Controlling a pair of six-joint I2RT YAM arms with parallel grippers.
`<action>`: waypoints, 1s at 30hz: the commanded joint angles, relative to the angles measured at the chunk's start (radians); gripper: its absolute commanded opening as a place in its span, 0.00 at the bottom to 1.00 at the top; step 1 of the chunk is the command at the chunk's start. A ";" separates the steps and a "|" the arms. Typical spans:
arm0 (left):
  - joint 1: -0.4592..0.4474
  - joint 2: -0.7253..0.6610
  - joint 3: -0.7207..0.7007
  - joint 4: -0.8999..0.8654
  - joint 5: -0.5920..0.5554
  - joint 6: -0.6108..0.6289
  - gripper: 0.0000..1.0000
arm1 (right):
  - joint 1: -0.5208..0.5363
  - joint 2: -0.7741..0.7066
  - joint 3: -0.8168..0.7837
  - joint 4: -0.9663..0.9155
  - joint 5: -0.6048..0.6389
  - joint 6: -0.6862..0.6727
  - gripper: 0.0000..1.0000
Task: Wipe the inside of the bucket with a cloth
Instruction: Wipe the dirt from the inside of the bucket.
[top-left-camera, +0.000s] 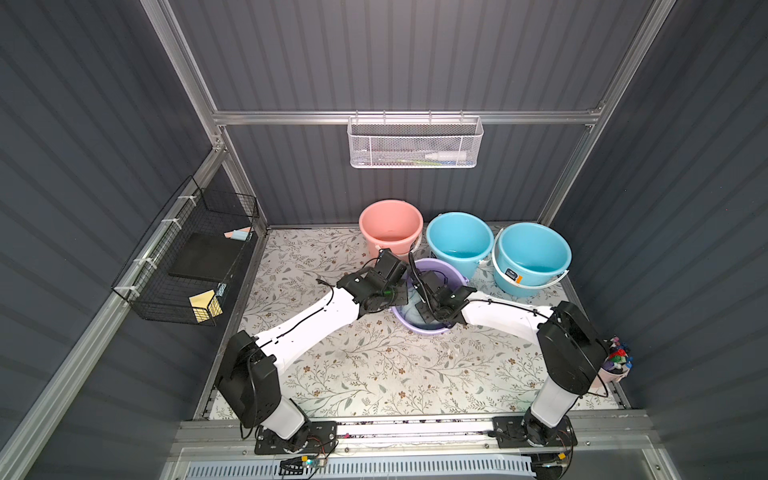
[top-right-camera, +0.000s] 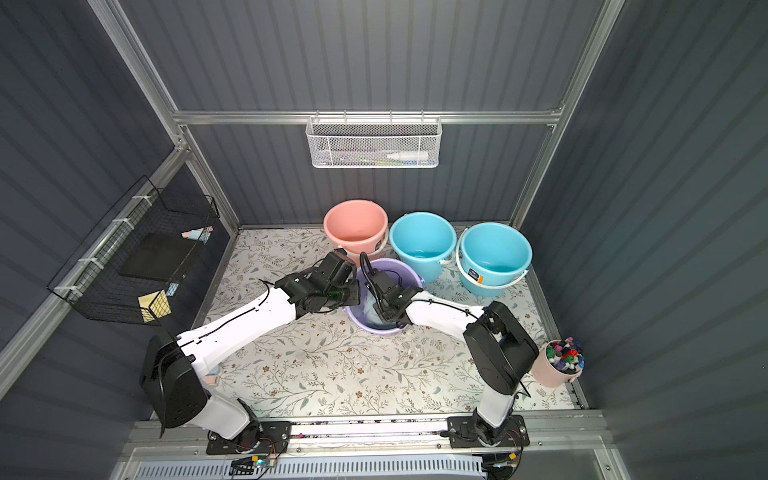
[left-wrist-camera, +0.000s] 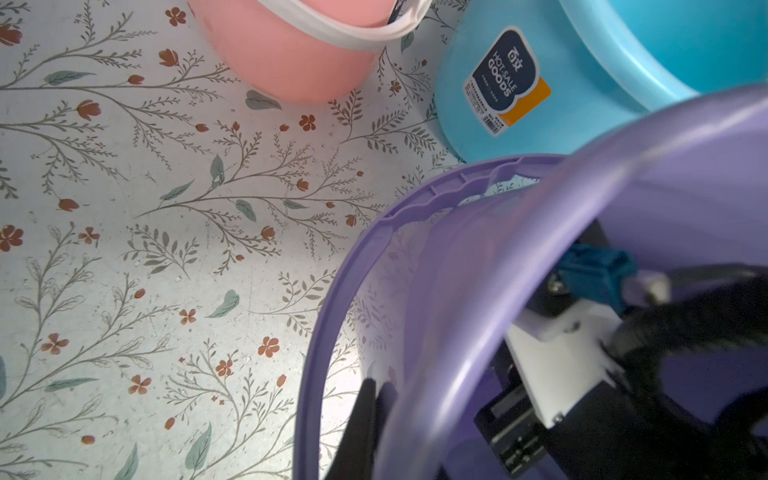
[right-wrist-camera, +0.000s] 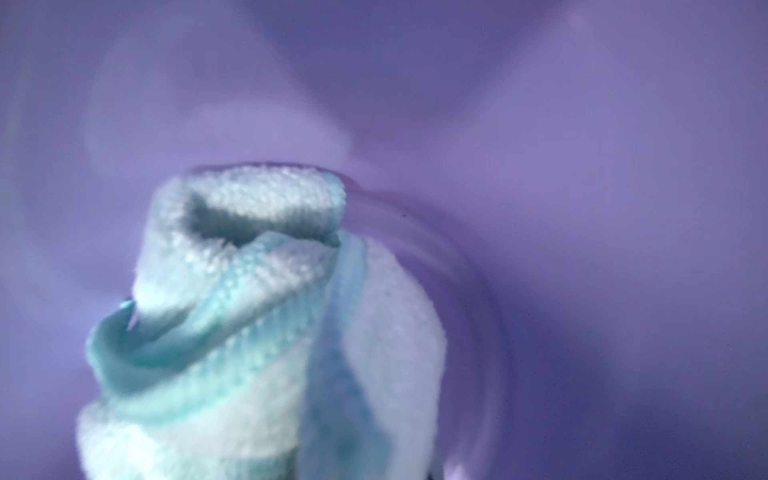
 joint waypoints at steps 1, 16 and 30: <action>-0.028 -0.023 -0.004 -0.067 0.049 0.042 0.00 | -0.014 -0.036 -0.028 -0.032 -0.002 -0.289 0.00; -0.028 -0.026 0.015 -0.075 0.015 0.063 0.00 | -0.015 -0.030 0.065 -0.720 -0.541 -0.546 0.00; -0.029 -0.026 0.012 -0.043 0.076 0.074 0.00 | -0.021 -0.006 0.017 -0.146 -0.997 -0.296 0.00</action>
